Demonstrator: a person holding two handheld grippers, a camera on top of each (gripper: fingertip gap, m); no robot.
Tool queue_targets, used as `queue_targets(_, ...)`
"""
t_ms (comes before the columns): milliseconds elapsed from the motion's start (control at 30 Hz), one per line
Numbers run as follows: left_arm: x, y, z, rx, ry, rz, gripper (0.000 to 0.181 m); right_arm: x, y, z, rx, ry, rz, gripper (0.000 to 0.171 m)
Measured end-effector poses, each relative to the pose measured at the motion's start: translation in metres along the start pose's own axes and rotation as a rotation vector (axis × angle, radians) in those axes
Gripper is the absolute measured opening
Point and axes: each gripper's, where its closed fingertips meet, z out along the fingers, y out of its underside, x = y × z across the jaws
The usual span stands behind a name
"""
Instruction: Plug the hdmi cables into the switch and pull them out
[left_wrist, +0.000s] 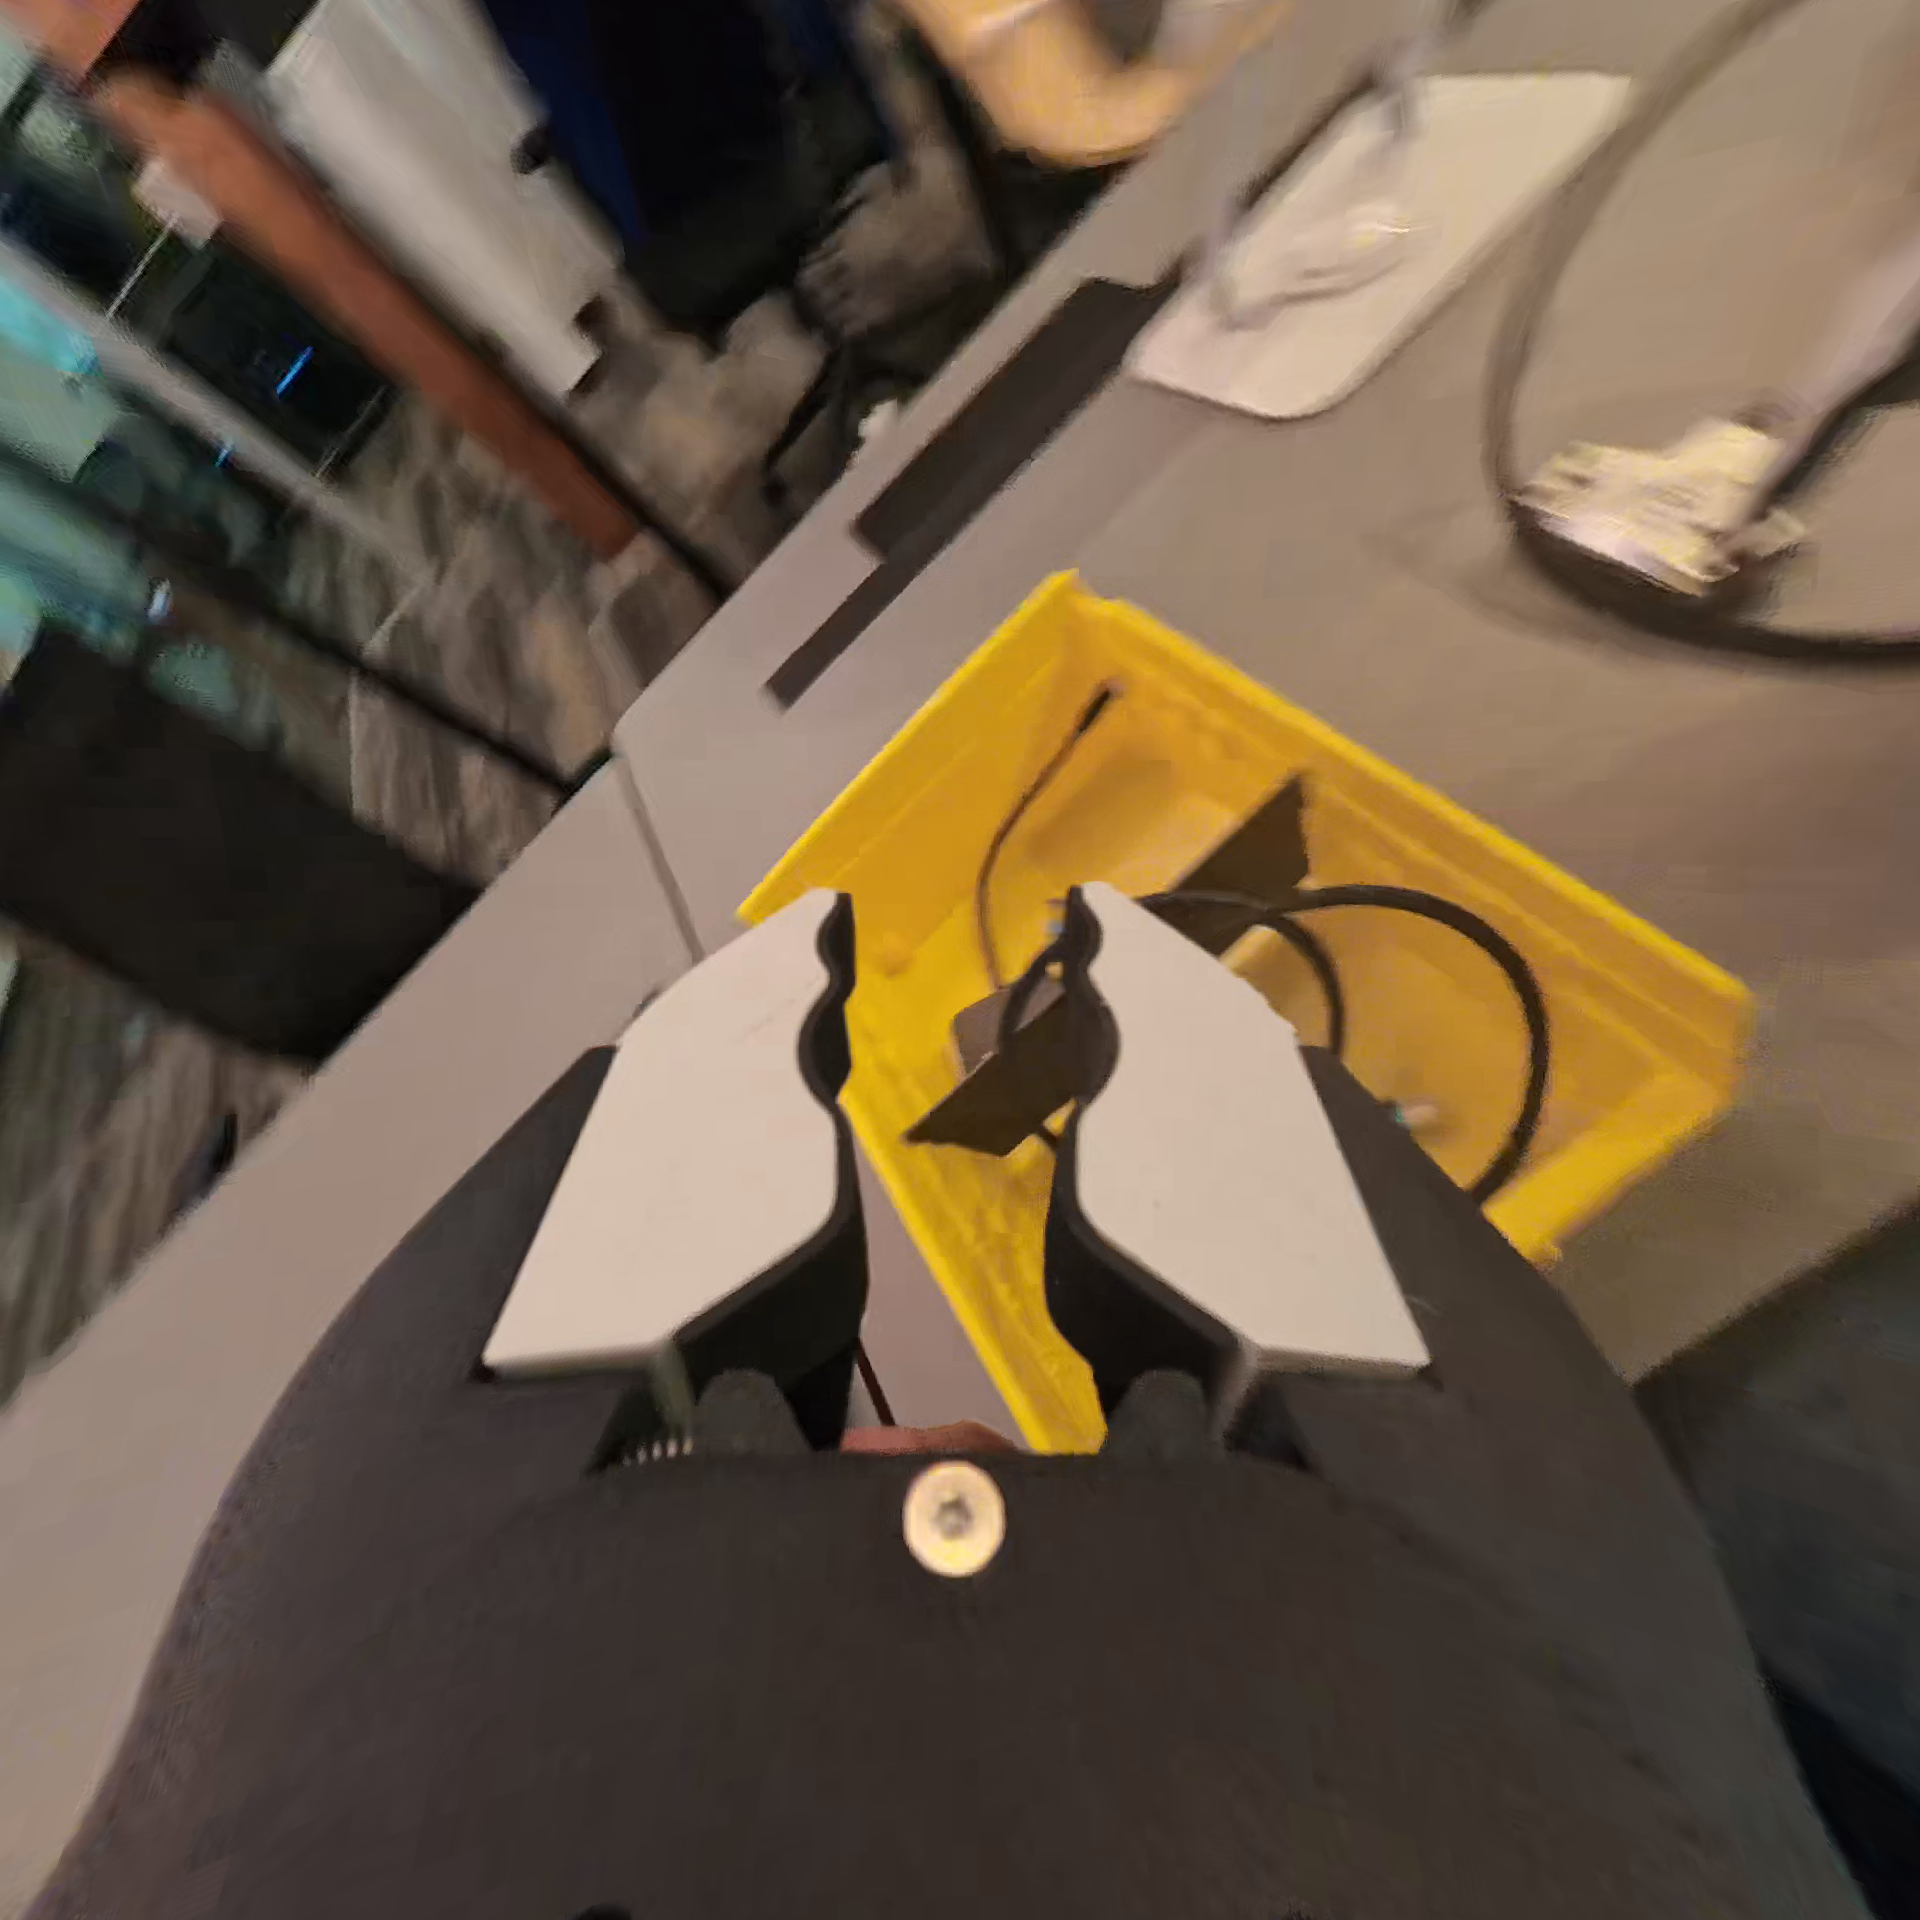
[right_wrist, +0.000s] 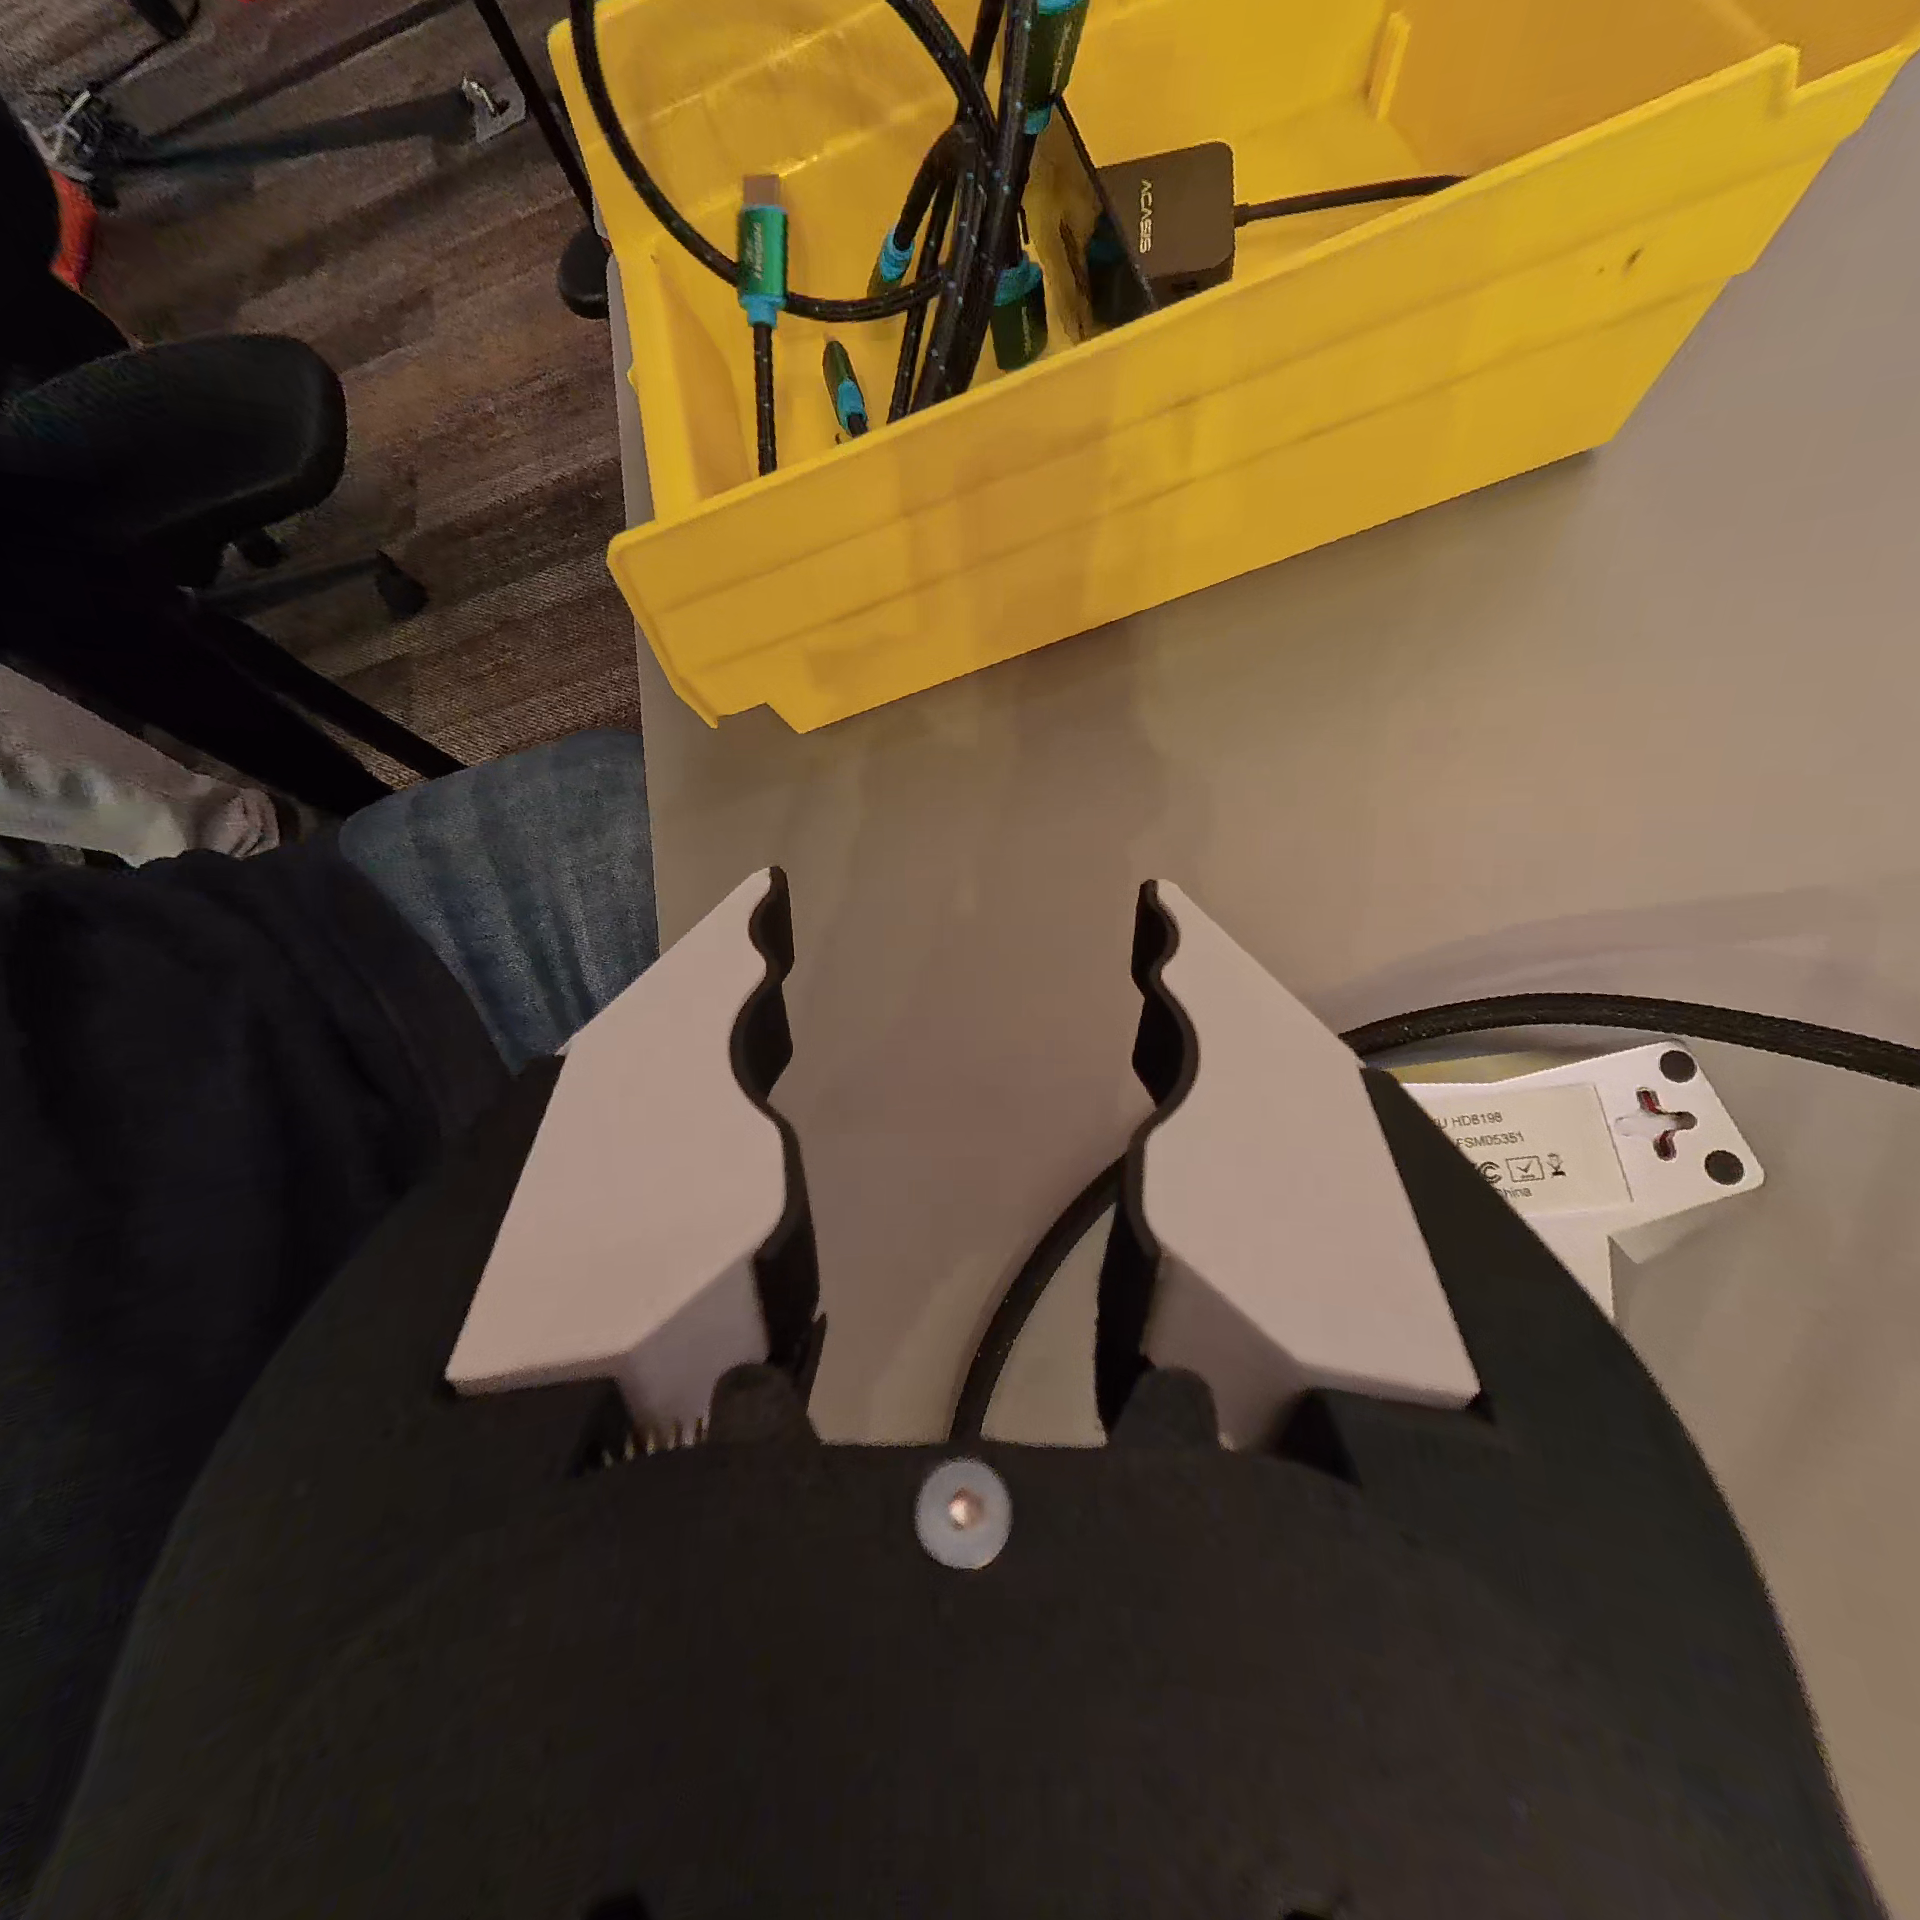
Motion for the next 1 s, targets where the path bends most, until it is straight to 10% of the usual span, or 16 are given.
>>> queue_targets(133,0.073,0.029,0.041,-0.191,0.230,0.259,0.031,-0.002,0.000,0.001,-0.001,-0.011,-0.002,0.065)
queue_targets(433,0.099,0.068,0.107,-0.376,0.203,0.646,0.019,0.003,0.005,-0.003,0.002,-0.005,0.017,0.065)
queue_targets(1000,0.052,0.029,0.069,-0.239,0.157,0.352,0.007,0.005,0.009,-0.002,-0.011,-0.013,0.021,0.064)
